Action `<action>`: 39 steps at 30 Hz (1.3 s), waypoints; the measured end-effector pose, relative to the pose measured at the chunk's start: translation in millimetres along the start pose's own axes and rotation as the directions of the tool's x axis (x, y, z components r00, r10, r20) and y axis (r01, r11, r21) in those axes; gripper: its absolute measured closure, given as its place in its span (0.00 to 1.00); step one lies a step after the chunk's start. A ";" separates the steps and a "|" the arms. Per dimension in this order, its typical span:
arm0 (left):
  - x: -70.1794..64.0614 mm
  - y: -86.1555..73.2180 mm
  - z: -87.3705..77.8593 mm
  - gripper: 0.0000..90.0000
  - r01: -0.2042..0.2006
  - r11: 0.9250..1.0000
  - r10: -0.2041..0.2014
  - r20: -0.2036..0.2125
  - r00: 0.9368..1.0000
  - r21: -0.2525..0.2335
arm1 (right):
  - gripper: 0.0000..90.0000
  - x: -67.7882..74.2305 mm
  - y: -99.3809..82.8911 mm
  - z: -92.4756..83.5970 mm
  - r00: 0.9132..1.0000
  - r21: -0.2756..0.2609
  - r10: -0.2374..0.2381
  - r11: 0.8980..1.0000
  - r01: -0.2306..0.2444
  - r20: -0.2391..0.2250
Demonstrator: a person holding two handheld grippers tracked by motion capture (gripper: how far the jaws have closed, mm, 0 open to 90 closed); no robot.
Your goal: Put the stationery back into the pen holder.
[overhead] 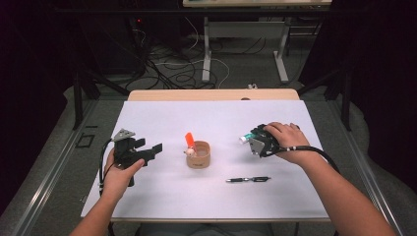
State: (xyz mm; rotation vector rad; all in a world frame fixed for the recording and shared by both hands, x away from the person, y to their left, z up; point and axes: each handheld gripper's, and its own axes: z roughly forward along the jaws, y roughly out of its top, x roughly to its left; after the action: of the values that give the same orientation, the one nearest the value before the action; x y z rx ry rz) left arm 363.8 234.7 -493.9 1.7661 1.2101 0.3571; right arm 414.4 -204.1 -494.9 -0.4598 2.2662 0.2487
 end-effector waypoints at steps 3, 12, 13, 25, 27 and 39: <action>-1.6 0.6 -0.5 0.21 -0.011 1.000 0.011 0.003 1.000 0.012 | 0.73 -1.2 9.2 -6.4 0.999 -0.020 -0.020 1.000 0.021 0.048; -9.3 5.8 -4.9 0.21 -0.019 1.000 0.019 0.033 0.999 0.000 | 0.73 -4.0 37.3 -23.1 0.978 -0.070 -0.112 0.990 0.126 0.178; -10.0 6.8 -5.8 0.21 -0.021 1.000 0.021 0.037 0.999 -0.001 | 0.73 -4.2 40.4 -25.1 0.978 -0.063 -0.125 0.989 0.137 0.168; -27.2 17.4 -14.6 0.21 -0.036 0.999 0.038 0.090 0.995 -0.030 | 0.73 1.9 76.0 -32.6 0.922 -0.063 -0.286 0.948 0.311 0.260; -32.2 20.0 -16.4 0.21 -0.056 0.998 0.059 0.097 0.994 -0.039 | 0.73 2.2 79.6 -32.5 0.908 -0.048 -0.322 0.937 0.347 0.267; -64.6 30.7 -18.5 0.29 -0.140 0.989 0.147 0.166 0.975 -0.051 | 0.73 10.2 106.4 -38.0 0.827 -0.053 -0.443 0.871 0.489 0.346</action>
State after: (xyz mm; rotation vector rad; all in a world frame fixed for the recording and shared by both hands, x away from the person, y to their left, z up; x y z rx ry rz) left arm 338.6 187.5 -443.0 1.8161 0.9532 0.3055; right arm 339.6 -121.4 -473.8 -0.9605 1.7535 0.2112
